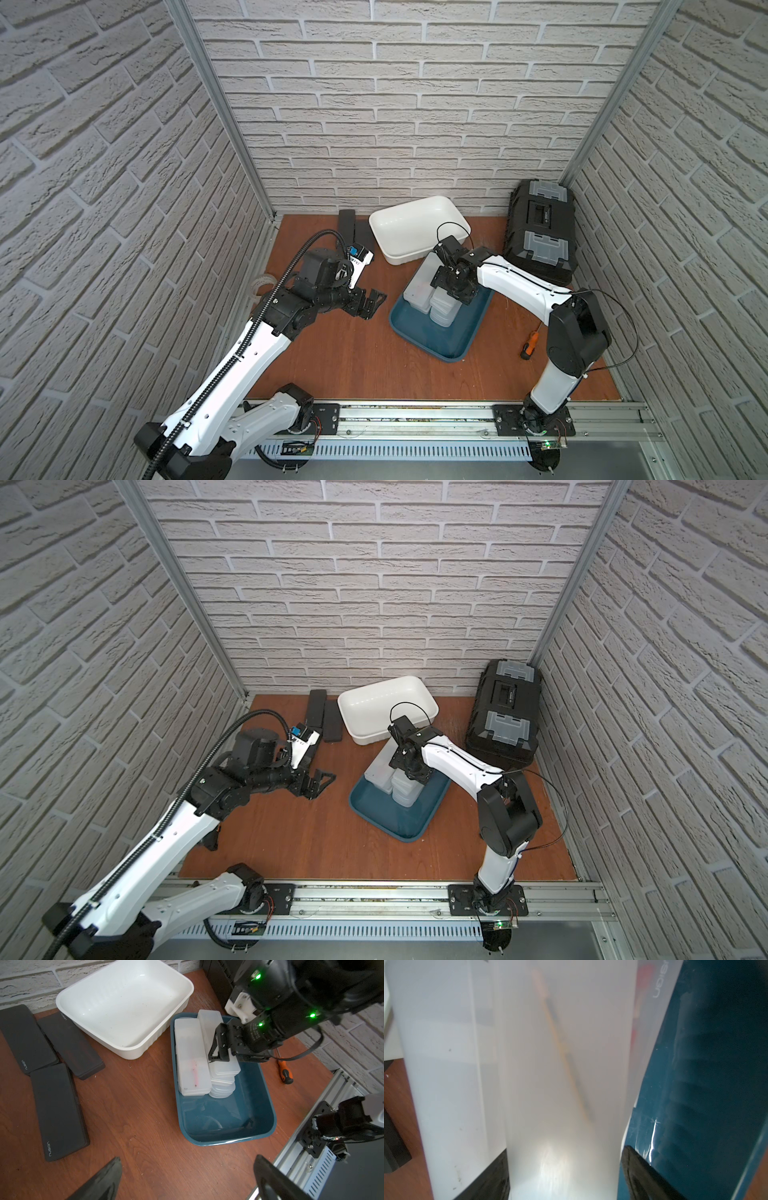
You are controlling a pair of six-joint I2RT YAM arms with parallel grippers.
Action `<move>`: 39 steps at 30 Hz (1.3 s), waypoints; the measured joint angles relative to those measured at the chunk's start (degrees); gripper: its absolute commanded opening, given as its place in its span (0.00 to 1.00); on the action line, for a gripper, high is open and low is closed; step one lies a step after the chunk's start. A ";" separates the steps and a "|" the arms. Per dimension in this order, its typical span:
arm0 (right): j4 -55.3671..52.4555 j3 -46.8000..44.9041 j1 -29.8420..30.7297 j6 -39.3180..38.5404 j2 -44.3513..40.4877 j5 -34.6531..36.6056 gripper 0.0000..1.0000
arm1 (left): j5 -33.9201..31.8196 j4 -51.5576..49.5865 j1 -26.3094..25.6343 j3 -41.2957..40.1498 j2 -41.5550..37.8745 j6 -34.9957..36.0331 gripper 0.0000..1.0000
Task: Place the pencil cases by color into the storage box
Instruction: Pick up the pencil case from the center of the board.
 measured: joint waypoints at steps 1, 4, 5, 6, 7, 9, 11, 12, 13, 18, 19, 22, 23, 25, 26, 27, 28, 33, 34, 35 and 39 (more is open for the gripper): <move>-0.26 -0.04 0.00 -0.46 -0.83 0.22 0.83 | -0.37 -0.22 0.28 0.13 0.55 -0.02 0.98; -0.26 -0.04 0.00 -2.05 -4.28 1.38 0.83 | -0.94 -1.03 1.55 1.81 2.36 -0.02 0.98; -0.26 -0.04 0.00 -2.69 -5.86 2.01 0.83 | -1.05 -1.27 2.32 2.80 3.13 -0.02 0.98; -0.22 -0.04 0.00 -3.34 -7.13 2.71 0.83 | -1.20 -1.53 3.02 3.72 3.78 -0.02 0.98; -0.17 -0.04 -0.02 -3.96 -8.72 3.52 0.83 | -1.36 -2.14 3.93 5.11 4.79 -0.02 0.98; 0.09 -0.04 -0.31 -5.51 -11.80 4.96 0.82 | -1.88 -3.30 5.60 8.15 6.99 0.02 0.98; 0.76 -0.04 -0.72 -7.76 -14.97 6.34 0.82 | -2.80 -4.96 7.48 12.48 10.38 0.20 0.98; 1.07 -0.04 -0.94 -8.74 -16.26 6.99 0.82 | -3.39 -5.49 8.28 14.21 11.93 0.26 0.98; 1.44 -0.09 -1.16 -9.92 -17.55 7.72 0.82 | -3.91 -6.12 9.27 16.35 14.01 0.35 0.98; 7.80 -4.98 -1.44 -17.57 -26.21 11.37 0.81 | -6.56 -9.11 14.38 25.62 24.59 0.44 0.98; 9.42 -6.69 -1.44 -19.34 -28.41 11.96 0.81 | -7.08 -9.57 15.39 27.06 26.67 0.44 0.98; 14.32 -10.49 -1.44 -24.87 -33.88 11.54 0.80 | -8.11 -10.91 17.66 30.23 31.82 0.42 0.99; 16.35 -11.39 -1.44 -26.56 -35.12 10.58 0.80 | -8.55 -11.37 18.18 30.99 33.35 0.42 0.98; 20.96 -13.09 -1.40 -29.51 -36.59 6.99 0.82 | -9.31 -12.02 19.23 31.58 35.65 0.42 0.98; 23.08 -13.75 -1.31 -30.67 -36.72 4.72 0.83 | -9.64 -12.44 19.74 31.58 36.52 0.42 0.98; 24.90 -14.16 -1.18 -31.56 -36.48 2.54 0.87 | -9.81 -12.85 20.28 31.58 37.20 0.39 0.98; 26.67 -14.40 -1.01 -32.35 -35.76 0.22 0.92 | -9.90 -13.16 20.70 31.54 37.86 0.37 0.98; 35.28 -14.51 2.40 -36.13 -29.62 -8.90 0.99 | -10.25 -13.22 23.26 28.81 38.82 0.35 0.98; 36.79 -14.47 3.48 -36.92 -28.22 -10.49 0.99 | -10.27 -13.20 23.67 28.02 38.84 0.33 0.98; 38.10 -14.40 4.37 -37.75 -26.84 -11.91 0.99 | -10.36 -13.20 24.06 27.36 38.97 0.35 0.98; 41.77 -13.40 7.10 -39.76 -21.90 -16.96 1.00 | -11.30 -12.61 24.83 25.55 40.52 0.35 0.98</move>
